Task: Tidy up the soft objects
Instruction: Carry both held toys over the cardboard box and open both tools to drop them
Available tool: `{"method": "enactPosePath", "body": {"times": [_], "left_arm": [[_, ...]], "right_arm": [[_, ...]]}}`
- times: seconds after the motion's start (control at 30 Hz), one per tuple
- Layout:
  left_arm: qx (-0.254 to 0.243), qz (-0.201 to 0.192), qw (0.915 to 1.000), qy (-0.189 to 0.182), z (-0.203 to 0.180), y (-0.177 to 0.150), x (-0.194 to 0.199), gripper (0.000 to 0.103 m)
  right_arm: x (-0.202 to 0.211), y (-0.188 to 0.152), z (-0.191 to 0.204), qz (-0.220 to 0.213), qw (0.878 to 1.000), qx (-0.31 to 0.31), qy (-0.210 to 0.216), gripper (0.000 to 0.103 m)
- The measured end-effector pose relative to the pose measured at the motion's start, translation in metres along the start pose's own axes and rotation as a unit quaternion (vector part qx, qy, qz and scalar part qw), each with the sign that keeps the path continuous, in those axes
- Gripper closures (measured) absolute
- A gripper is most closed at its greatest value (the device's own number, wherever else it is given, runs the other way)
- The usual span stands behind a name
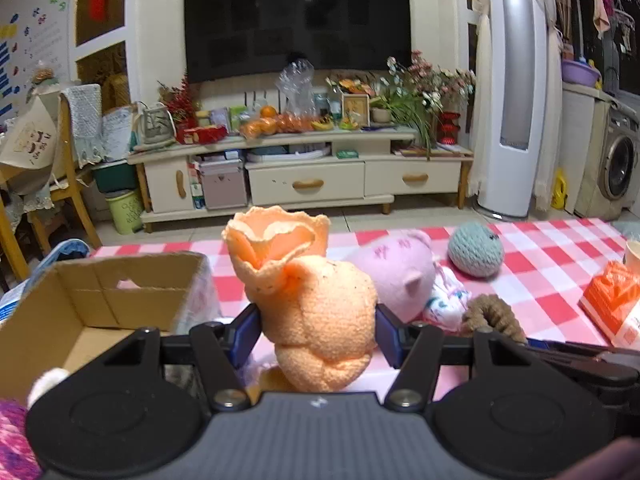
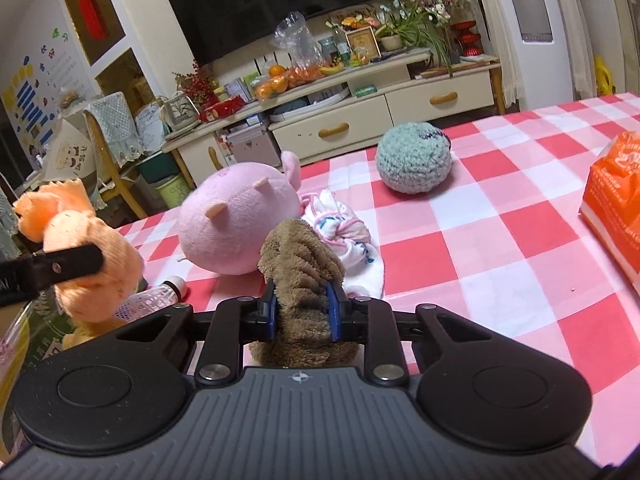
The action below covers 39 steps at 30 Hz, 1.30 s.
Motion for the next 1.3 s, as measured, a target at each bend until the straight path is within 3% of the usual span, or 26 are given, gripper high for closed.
{"method": "enactPosePath", "body": {"times": [0.33, 0.6, 1.3], "left_arm": [[0.019, -0.036, 0.9991, 0.013, 0.025, 0.015, 0.026, 0.043], [0.033, -0.058, 0.9969, 0.043, 0.055, 0.021, 0.039, 0.043], [0.092, -0.045, 0.9820, 0.158, 0.155, 0.012, 0.038, 0.043]], "right_arm": [[0.011, 0.009, 0.021, -0.027, 0.999, 0.024, 0.018, 0.074], [0.020, 0.017, 0.058, -0.044, 0.996, 0.044, 0.058, 0.074], [-0.021, 0.032, 0.162, -0.009, 0.983, 0.084, 0.161, 0.074]]}}
Point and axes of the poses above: each gripper's, at about its wrist camera, not at the fingertips, and x roughly against the way its jaws point, z to its left, y to its top, the point moved 9 cm from there along -x, roughly the way its jaws point, and after that the axes turned 8 degrees about z, right-handed, at the moved point
